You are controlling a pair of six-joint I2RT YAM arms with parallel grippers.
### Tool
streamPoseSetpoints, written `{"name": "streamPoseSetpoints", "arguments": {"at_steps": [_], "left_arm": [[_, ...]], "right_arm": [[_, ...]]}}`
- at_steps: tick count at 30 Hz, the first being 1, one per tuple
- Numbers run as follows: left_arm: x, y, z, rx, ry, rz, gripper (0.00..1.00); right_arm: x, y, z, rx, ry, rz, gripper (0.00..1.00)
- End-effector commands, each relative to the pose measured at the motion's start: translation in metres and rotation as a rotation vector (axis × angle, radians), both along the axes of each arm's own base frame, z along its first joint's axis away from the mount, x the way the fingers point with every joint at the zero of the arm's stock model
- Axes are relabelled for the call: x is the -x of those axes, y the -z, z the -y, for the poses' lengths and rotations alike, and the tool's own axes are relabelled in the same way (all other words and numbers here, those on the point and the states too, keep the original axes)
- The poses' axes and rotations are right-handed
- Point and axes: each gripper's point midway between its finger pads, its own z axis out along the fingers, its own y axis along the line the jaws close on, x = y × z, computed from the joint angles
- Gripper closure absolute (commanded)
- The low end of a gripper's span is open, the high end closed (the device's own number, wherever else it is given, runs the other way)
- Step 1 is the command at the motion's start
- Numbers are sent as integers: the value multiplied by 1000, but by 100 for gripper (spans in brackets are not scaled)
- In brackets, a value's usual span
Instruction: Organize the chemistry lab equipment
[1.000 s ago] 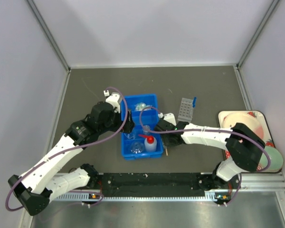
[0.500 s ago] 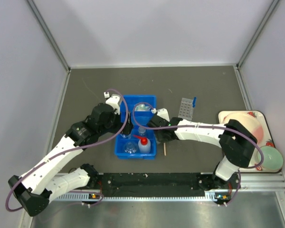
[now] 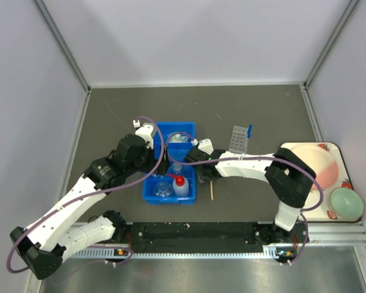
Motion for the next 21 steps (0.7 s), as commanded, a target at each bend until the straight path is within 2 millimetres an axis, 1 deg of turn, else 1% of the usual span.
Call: {"name": "streamPoseSetpoints", "arguments": {"at_steps": [1, 8, 10, 15, 18, 19, 21], "left_arm": [[-1, -7, -2, 14, -1, 40, 3], [0, -8, -5, 10, -2, 50, 3], [0, -8, -5, 7, -2, 50, 3], [-1, -6, -5, 7, 0, 46, 3], [-1, -6, -5, 5, 0, 48, 3], [-1, -7, -5, 5, -1, 49, 3], [0, -8, -6, 7, -1, 52, 3]], "right_arm": [[-19, -4, -13, -42, 7, 39, 43], [-22, 10, -3, -71, 38, 5, 47], [-22, 12, -2, -83, 40, -4, 51], [-19, 21, 2, -88, 46, -25, 57], [-17, 25, 4, -83, 50, -33, 66], [-17, 26, 6, -81, 51, -35, 72], [-15, 28, 9, -72, 54, -40, 78]]}}
